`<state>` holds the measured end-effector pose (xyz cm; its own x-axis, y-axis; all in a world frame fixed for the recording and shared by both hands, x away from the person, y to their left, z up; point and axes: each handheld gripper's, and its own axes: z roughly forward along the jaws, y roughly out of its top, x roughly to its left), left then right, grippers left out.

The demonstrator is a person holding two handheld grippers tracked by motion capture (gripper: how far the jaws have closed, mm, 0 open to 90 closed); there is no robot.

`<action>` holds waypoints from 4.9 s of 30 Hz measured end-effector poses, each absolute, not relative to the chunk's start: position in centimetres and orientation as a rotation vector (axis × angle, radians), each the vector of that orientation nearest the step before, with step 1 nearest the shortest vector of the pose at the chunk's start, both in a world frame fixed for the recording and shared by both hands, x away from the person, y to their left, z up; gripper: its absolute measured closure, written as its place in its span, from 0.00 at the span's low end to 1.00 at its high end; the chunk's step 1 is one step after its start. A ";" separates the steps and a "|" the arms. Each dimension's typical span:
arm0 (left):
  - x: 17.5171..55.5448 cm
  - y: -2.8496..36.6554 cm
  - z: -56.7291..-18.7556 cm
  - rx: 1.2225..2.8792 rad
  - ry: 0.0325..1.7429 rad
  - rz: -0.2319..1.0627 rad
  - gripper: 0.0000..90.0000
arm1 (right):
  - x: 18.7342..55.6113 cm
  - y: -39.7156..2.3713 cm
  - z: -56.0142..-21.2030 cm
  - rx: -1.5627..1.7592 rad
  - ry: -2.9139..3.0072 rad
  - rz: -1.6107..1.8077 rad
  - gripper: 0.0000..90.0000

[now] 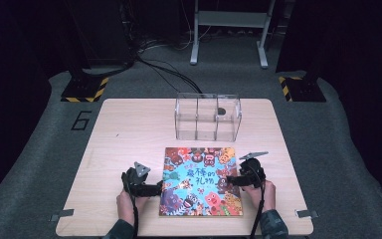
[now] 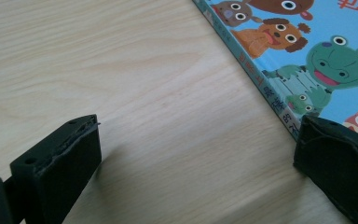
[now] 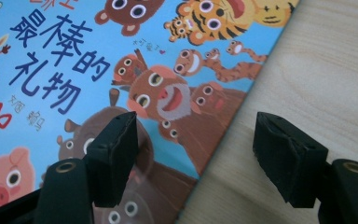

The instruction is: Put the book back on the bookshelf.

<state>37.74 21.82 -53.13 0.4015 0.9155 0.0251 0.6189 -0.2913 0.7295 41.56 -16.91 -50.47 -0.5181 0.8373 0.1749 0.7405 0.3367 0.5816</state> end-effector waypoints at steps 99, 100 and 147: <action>38.2 21.8 -53.2 2.022 1.295 0.554 0.00 | 45.2 -16.9 -49.5 1.692 2.524 0.888 0.44; 38.2 21.8 -53.2 2.024 1.294 0.554 0.00 | 45.2 -16.9 -49.6 1.701 2.515 0.901 0.44; 38.3 22.5 -53.1 1.998 1.247 0.480 0.00 | 44.5 -17.0 -46.2 1.599 2.505 1.117 0.53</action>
